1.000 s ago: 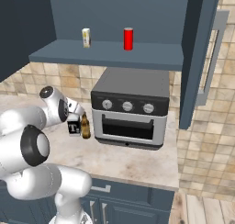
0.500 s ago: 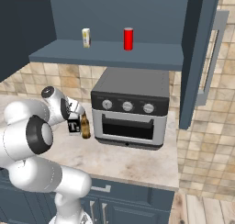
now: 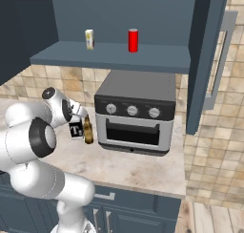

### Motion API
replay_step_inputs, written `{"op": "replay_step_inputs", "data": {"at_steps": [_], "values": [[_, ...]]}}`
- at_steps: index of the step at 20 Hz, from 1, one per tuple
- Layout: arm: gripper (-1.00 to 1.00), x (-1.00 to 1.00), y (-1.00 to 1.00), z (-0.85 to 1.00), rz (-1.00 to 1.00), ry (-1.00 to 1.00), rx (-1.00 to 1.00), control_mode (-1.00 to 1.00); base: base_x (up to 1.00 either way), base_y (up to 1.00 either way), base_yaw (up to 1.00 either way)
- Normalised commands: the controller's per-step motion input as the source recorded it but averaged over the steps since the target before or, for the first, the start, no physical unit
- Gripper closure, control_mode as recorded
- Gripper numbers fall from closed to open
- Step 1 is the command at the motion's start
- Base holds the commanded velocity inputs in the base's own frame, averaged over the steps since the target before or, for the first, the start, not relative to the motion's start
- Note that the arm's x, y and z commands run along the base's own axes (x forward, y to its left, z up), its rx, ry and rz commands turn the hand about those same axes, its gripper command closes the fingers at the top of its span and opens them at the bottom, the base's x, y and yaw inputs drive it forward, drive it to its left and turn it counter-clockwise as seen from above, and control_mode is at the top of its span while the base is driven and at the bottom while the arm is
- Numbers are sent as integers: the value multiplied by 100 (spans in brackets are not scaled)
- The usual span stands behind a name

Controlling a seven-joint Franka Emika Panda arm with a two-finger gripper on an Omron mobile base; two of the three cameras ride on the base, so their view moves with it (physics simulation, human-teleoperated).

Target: Sort all alcoholic drinks to one cabinet, and non-alcoholic drinks to the other.

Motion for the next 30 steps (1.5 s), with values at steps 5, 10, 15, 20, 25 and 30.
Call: {"op": "replay_step_inputs", "data": {"at_steps": [5, 10, 15, 20, 25, 30], "values": [[100, 0, 0, 0, 0, 0, 0, -100, 0, 0, 0], [100, -14, 0, 18, 0, -8, 0, -100, 0, 0, 0], [100, -18, 0, 44, 0, -10, 0, -100, 0, 0, 0], [100, -15, 0, 53, 0, -3, 2, -100, 0, 0, 0], [100, -9, 0, 71, 0, 4, 6, -100, 0, 0, 0], [100, -26, 0, 71, 0, 12, 1, -100, 0, 0, 0]]}}
